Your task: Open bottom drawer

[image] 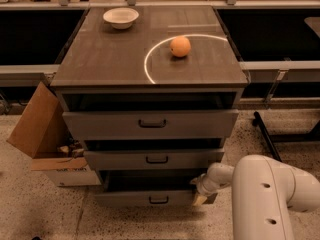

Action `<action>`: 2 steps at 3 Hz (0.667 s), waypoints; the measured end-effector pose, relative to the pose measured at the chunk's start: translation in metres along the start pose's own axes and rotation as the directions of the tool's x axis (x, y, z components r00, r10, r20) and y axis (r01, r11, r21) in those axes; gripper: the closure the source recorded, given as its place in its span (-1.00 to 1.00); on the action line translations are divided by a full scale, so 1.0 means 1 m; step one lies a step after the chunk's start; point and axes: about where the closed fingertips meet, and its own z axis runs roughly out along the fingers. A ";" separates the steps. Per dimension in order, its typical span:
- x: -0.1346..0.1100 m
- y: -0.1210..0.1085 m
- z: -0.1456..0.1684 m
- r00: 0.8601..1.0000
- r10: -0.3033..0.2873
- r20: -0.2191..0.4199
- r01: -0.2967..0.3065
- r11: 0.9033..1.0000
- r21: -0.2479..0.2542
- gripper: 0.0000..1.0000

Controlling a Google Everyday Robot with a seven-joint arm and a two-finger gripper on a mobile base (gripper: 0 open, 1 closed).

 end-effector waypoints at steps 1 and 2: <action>-0.001 0.002 0.002 1.000 0.000 0.001 0.000 1.000 -0.003 -1.00; -0.001 0.002 0.002 1.000 0.000 0.001 0.000 1.000 -0.003 -1.00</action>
Offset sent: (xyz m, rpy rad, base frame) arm -0.0014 0.0011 -0.0015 0.0010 0.0029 0.0012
